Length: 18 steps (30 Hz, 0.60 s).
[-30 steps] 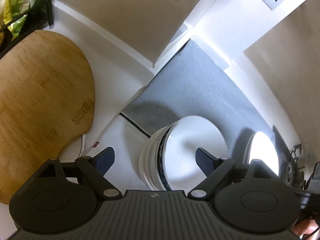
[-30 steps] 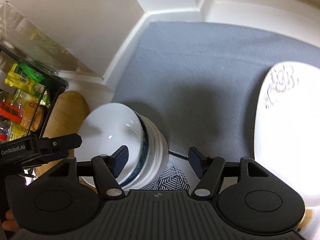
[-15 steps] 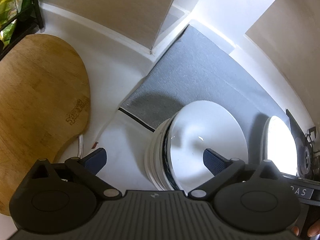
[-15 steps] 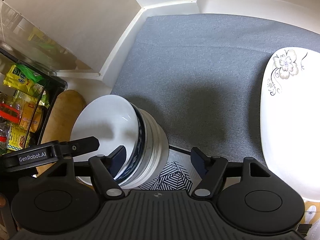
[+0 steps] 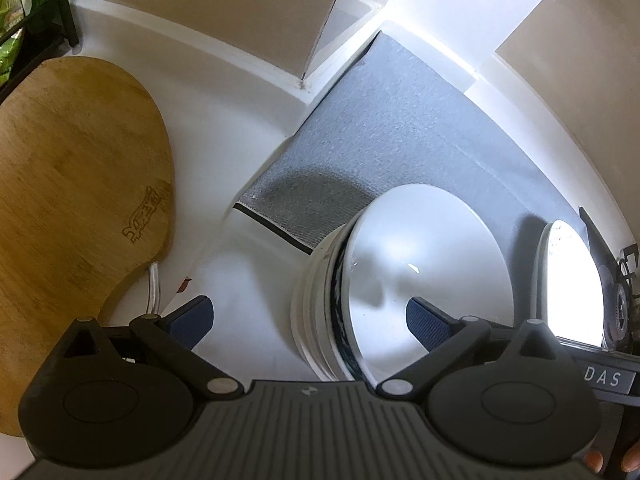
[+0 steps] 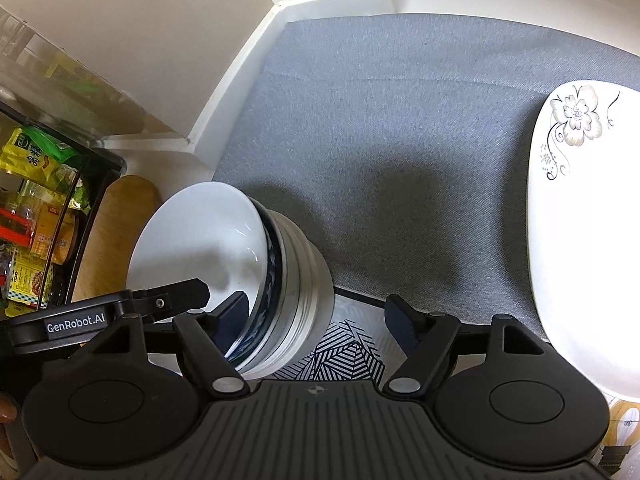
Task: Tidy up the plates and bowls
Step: 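Close both grippers on the bowl stack rim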
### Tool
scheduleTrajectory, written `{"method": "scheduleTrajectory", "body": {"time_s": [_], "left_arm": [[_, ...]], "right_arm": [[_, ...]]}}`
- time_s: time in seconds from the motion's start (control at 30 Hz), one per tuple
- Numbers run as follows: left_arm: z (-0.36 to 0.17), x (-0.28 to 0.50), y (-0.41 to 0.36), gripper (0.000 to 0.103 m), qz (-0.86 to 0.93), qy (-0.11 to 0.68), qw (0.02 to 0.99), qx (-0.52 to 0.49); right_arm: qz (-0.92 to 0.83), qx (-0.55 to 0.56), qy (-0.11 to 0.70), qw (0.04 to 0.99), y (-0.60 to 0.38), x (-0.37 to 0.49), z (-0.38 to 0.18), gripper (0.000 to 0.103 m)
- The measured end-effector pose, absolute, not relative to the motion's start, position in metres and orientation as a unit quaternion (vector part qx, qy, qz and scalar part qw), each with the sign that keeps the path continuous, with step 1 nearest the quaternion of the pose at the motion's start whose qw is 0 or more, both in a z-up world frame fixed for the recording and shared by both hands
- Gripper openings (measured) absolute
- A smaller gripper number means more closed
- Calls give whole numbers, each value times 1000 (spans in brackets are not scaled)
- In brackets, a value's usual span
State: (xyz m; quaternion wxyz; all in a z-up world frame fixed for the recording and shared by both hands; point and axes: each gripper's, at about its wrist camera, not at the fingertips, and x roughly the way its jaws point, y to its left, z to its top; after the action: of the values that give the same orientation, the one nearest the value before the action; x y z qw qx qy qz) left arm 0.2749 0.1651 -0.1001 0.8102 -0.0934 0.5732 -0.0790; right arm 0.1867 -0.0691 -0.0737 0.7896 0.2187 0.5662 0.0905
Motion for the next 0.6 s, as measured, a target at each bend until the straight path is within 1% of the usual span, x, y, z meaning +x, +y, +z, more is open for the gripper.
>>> {"method": "scheduleTrajectory", "body": {"time_s": [0.6], "left_arm": [[-115,288,169,102,-81,596,791,-112]], "right_arm": [[93,232,579,776,-68,194,-85,78]]}}
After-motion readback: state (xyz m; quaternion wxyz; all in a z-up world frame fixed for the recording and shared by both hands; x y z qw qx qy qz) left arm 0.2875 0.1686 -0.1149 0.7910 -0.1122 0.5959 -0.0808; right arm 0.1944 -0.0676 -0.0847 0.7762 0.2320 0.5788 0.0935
